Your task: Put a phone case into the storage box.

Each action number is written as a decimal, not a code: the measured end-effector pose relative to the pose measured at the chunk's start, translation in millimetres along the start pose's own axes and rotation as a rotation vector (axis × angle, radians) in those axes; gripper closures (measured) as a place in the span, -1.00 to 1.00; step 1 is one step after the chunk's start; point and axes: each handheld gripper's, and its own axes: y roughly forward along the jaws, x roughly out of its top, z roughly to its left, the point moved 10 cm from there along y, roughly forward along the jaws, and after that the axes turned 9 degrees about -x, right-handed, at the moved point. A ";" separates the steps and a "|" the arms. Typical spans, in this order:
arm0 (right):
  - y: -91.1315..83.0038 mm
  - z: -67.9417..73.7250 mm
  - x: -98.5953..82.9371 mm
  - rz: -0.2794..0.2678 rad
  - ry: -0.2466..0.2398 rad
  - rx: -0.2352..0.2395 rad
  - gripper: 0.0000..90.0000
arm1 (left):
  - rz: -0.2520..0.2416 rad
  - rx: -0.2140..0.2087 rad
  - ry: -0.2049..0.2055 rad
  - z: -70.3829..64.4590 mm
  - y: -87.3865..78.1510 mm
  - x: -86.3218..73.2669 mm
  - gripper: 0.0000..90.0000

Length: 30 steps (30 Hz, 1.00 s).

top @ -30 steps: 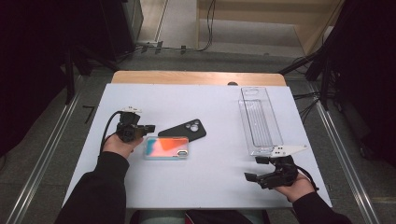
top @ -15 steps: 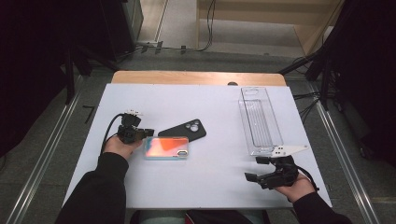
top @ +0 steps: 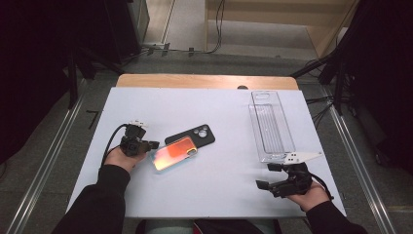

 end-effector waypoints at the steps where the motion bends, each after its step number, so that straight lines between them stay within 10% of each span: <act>1: -0.2 -0.2 0.0 0.000 0.000 -0.001 -0.73 | 0.003 -0.006 -0.003 -1.3 -0.6 -0.9 1.00; 19: -1.0 -0.5 0.2 -0.005 0.000 -0.002 -0.73 | -0.025 -0.036 -0.024 -6.5 -6.6 -3.4 0.97; 30: -1.9 -3.2 0.6 -0.011 0.004 -0.009 -0.73 | -0.114 -0.113 0.010 -28.2 -31.6 0.8 0.07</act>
